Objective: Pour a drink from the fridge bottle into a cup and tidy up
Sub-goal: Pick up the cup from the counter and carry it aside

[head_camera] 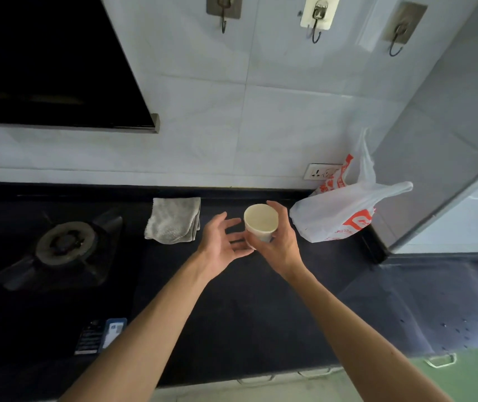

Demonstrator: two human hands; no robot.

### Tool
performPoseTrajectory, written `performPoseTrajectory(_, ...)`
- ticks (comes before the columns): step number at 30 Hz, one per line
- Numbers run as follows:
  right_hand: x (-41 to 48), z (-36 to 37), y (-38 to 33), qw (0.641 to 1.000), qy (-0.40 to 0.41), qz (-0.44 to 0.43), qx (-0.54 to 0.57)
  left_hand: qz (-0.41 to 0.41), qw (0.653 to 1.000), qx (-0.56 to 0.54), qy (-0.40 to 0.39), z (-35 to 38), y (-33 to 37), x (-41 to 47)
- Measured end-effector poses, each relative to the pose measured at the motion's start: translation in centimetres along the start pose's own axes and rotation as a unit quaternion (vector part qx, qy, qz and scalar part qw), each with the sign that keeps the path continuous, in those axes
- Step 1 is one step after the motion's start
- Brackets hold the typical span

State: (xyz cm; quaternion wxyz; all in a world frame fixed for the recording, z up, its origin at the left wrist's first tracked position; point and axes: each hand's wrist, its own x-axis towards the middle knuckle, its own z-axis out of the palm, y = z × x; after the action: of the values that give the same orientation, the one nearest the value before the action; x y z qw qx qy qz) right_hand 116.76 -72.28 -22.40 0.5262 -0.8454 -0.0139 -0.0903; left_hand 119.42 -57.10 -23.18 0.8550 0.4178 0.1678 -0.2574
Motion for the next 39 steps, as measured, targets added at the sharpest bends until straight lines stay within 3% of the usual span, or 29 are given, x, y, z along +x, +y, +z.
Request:
performPoseTrajectory(12,-0.3,0.5,-4.1,0.998,-0.032,-0.046,0.026,0.079,0.995,-0.029,0.059,0.8,0.7,-5.6)
performPoseTrajectory(23,-4.0,2.2,-6.6,0.983,-0.121,-0.098,0.1,0.178,0.973,-0.065,0.132,0.1,-1.0,-12.8)
performPoseTrajectory(32,-7.3,7.3,-10.6,0.956,-0.218,-0.142,0.135,0.221,0.94,-0.145,0.215,-4.4,-0.3,-19.8)
performPoseTrajectory(39,-10.4,12.8,-15.0,0.927,-0.287,-0.196,0.142,0.271,0.907,-0.22,0.237,-9.3,0.5,-26.4)
